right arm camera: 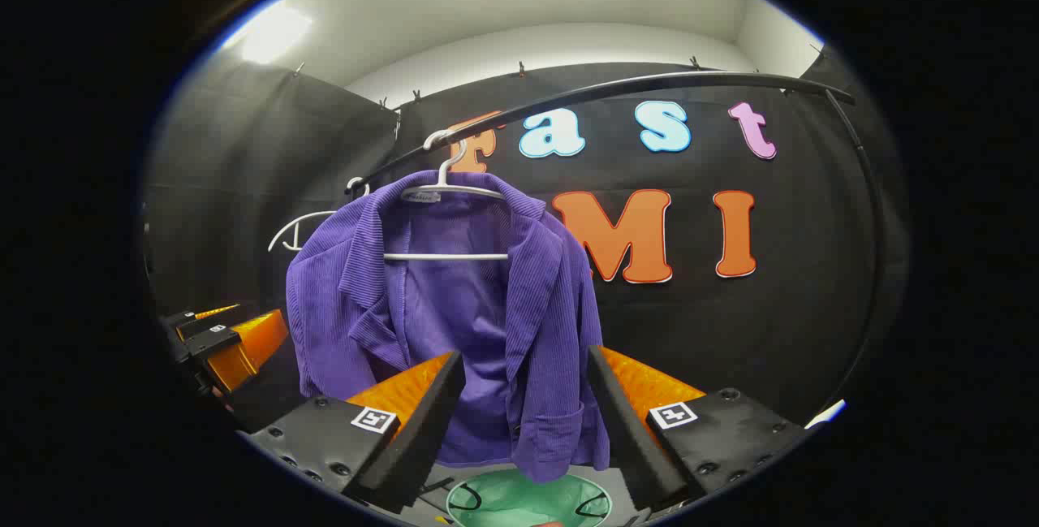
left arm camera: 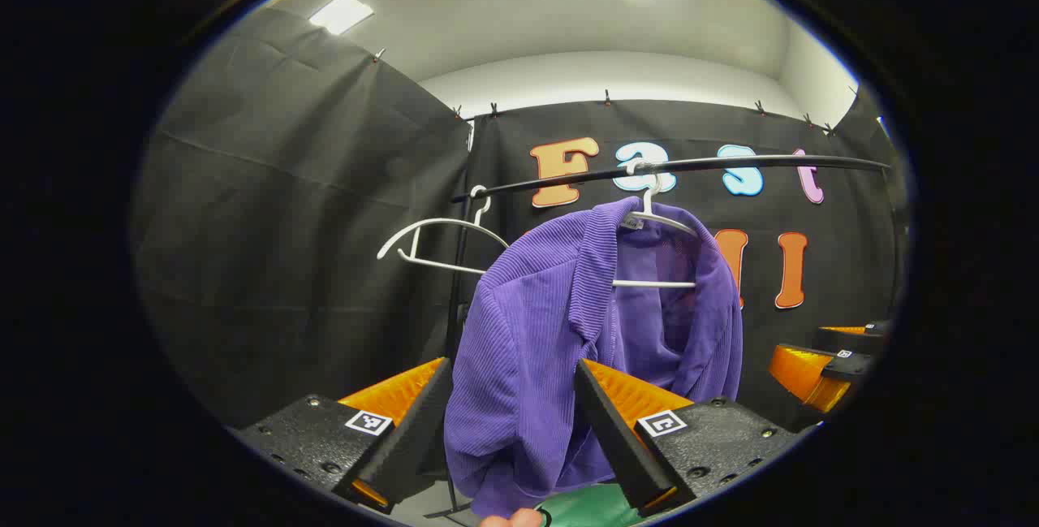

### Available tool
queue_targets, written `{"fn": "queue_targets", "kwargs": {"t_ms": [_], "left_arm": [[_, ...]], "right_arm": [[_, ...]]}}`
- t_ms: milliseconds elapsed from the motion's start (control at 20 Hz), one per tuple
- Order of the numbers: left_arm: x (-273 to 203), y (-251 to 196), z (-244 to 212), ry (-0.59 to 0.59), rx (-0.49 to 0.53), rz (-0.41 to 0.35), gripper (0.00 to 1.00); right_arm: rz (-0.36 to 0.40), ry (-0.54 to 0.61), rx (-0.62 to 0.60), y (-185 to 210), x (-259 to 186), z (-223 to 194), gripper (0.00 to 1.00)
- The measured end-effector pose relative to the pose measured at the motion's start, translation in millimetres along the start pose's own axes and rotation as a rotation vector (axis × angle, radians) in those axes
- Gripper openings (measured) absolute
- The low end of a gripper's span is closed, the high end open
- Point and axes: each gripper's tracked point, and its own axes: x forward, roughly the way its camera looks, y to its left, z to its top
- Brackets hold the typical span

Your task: Grasp the clothes on the hanger with both hands and then place them into the laundry hamper below.

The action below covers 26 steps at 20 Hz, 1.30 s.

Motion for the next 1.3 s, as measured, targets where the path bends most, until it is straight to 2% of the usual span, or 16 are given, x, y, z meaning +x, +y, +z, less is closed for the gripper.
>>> {"fn": "queue_targets", "kwargs": {"t_ms": [50, 150, 200, 400, 450, 600, 650, 700, 750, 850, 900, 950, 1000, 1050, 1250, 1300], "left_arm": [[0.2, 0.0, 0.2, 0.0, -0.003, -0.001, 0.95], [0.4, -0.3, 1.2, -0.004, -0.006, 0.0, 0.91], [0.5, -0.9, 1.4, -0.002, -0.009, 0.0, 0.95], [2.0, -3.3, 1.3, 0.005, -0.012, 0.002, 0.95], [2.8, -3.9, 2.7, 0.002, -0.013, 0.005, 0.91], [3.8, -8.4, 3.2, 0.002, -0.023, 0.003, 0.95], [4.1, -9.4, 2.9, 0.005, -0.023, 0.001, 0.95], [3.6, -9.6, 2.5, 0.007, -0.02, -0.001, 0.95], [3.8, -9.8, 2.1, 0.009, -0.014, -0.002, 0.92], [3.6, -9.9, 1.2, 0.012, -0.009, -0.003, 0.92], [3.2, -9.6, 0.9, 0.013, -0.01, -0.004, 0.95], [2.4, -9.0, 1.7, 0.013, -0.011, -0.003, 0.95], [1.3, -7.8, 2.8, 0.013, -0.011, 0.001, 0.91], [0.4, -5.9, 3.1, 0.013, -0.009, 0.007, 0.91], [-12.0, -0.4, 12.1, 0.017, -0.015, 0.047, 0.92], [-15.9, 1.6, 15.2, 0.011, -0.012, 0.06, 0.91]], "right_arm": [[-0.004, -0.002, -0.001, -1.7, -0.4, 1.2, 0.98], [-0.013, -0.005, -0.002, -4.4, -0.7, 1.9, 0.98], [-0.015, -0.005, -0.001, -5.9, -1.6, 1.0, 0.99], [-0.033, -0.006, 0.014, -14.6, -2.8, -1.2, 0.98], [-0.035, -0.003, 0.023, -17.4, -1.9, -1.9, 0.98], [-0.048, -0.004, 0.028, -28.2, 0.6, -3.8, 0.94], [-0.051, 0.002, 0.026, -31.2, 2.6, -4.9, 0.94], [-0.049, 0.007, 0.028, -32.6, 3.3, -6.4, 1.0], [-0.046, 0.005, 0.031, -33.2, 4.8, -5.6, 0.94], [-0.036, -0.004, 0.03, -33.3, 11.9, -2.7, 0.98], [-0.023, -0.011, 0.025, -31.2, 19.3, -0.4, 0.94], [-0.01, -0.025, 0.021, -28.9, 29.2, 3.6, 0.94], [0.005, -0.038, 0.015, -25.6, 41.4, 7.1, 0.98], [0.021, -0.044, 0.007, -21.2, 55.8, 8.1, 0.94], [0.073, -0.012, 0.075, -3.0, 121.6, -0.7, 1.0], [0.069, -0.006, 0.084, -3.5, 136.4, -4.5, 0.94]]}}
